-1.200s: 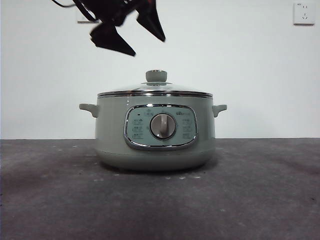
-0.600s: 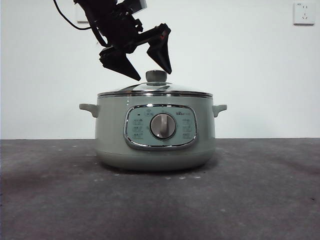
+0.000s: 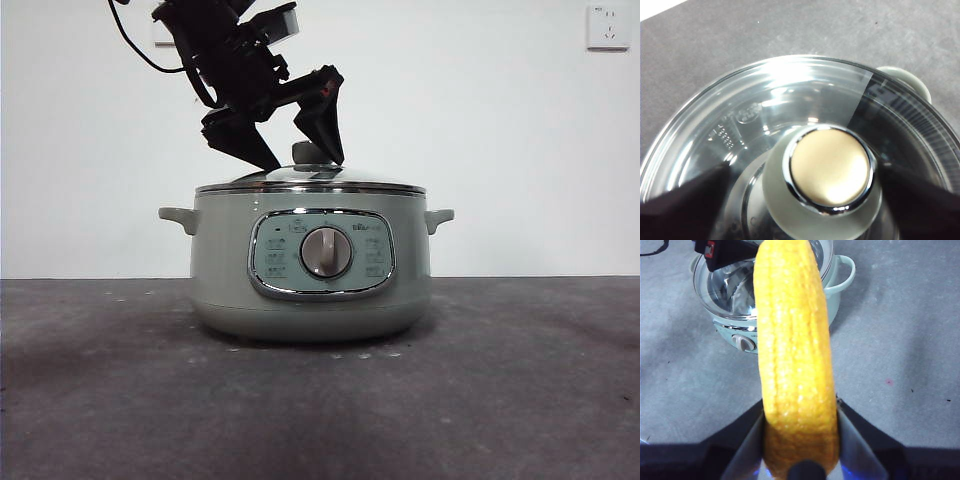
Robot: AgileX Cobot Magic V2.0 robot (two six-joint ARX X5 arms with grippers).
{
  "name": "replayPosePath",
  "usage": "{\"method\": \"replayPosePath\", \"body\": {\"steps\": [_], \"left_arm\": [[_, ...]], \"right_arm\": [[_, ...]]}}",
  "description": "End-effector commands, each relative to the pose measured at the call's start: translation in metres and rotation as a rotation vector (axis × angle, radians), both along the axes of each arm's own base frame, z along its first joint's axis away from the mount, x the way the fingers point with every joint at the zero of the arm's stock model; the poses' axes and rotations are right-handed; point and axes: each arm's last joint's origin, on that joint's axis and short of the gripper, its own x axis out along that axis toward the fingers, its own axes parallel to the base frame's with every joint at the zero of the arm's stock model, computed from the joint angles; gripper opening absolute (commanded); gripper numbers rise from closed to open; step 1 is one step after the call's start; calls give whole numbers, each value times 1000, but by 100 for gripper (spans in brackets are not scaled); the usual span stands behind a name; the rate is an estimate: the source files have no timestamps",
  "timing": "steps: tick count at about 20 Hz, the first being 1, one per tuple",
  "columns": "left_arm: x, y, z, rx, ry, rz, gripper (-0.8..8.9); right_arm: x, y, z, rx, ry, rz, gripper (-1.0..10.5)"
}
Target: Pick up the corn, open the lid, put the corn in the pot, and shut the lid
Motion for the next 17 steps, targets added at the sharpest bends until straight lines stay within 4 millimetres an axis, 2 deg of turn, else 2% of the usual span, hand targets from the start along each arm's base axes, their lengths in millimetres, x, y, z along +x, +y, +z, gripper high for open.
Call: {"method": "replayPosePath", "body": {"steps": [1,6,11,17], "left_arm": [[2,-3,-5,-10,13,11,244],[1,-3,-4,-10,23,5,-1],[-3,0,2,-9,24,5,-8],[-25,12,48,-66,-83,5,-9]], "right_arm": [[0,0,0,-2,-5,3,-12],[1,0,0,-2,-3,3,-12],[1,0,0,-2,-3,3,-12],[5,1,-1,-3,4,4,-12]]}}
